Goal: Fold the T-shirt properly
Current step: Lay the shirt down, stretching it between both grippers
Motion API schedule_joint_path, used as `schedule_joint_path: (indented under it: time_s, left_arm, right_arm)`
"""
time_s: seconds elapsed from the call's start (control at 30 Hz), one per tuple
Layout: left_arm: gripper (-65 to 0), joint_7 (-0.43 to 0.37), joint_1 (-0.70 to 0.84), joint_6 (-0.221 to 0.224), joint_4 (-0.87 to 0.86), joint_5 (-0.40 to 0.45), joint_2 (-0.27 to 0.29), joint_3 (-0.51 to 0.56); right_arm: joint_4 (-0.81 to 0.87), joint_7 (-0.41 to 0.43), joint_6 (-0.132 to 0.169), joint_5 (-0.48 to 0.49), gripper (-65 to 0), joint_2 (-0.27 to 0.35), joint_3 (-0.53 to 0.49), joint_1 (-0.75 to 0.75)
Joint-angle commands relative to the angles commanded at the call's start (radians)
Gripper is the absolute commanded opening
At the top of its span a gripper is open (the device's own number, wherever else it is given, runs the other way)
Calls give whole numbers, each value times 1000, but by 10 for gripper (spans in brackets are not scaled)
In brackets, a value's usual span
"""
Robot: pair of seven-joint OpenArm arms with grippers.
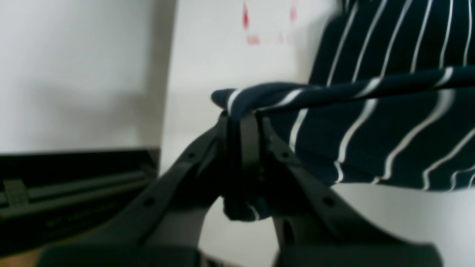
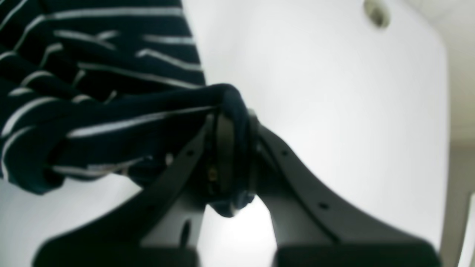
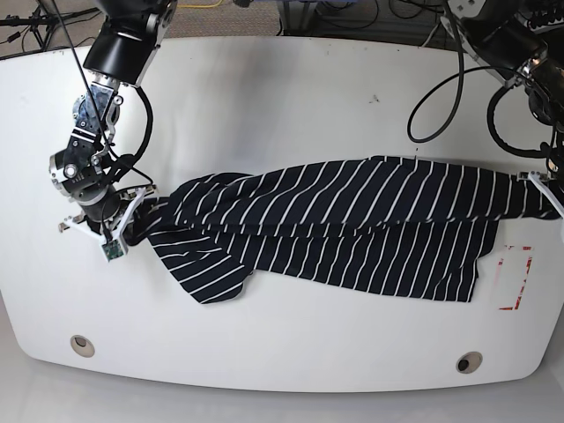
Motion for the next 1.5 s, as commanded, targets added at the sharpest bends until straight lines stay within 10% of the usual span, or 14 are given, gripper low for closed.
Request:
schedule_joint_path:
  time_s: [1.03, 1.3, 1.5]
  left_arm:
    - [-650, -3, 285, 0, -2, 2, 3, -51]
    - [-650, -3, 279, 0, -2, 3, 3, -44]
    - [-557, -2, 278, 0, -2, 5, 3, -43]
  right_arm:
    - [38, 0, 0, 2, -614, -97, 6, -219]
    - [152, -2, 0, 2, -228, -147, 6, -272]
    - [239, -6, 0, 97, -178, -170, 9, -319]
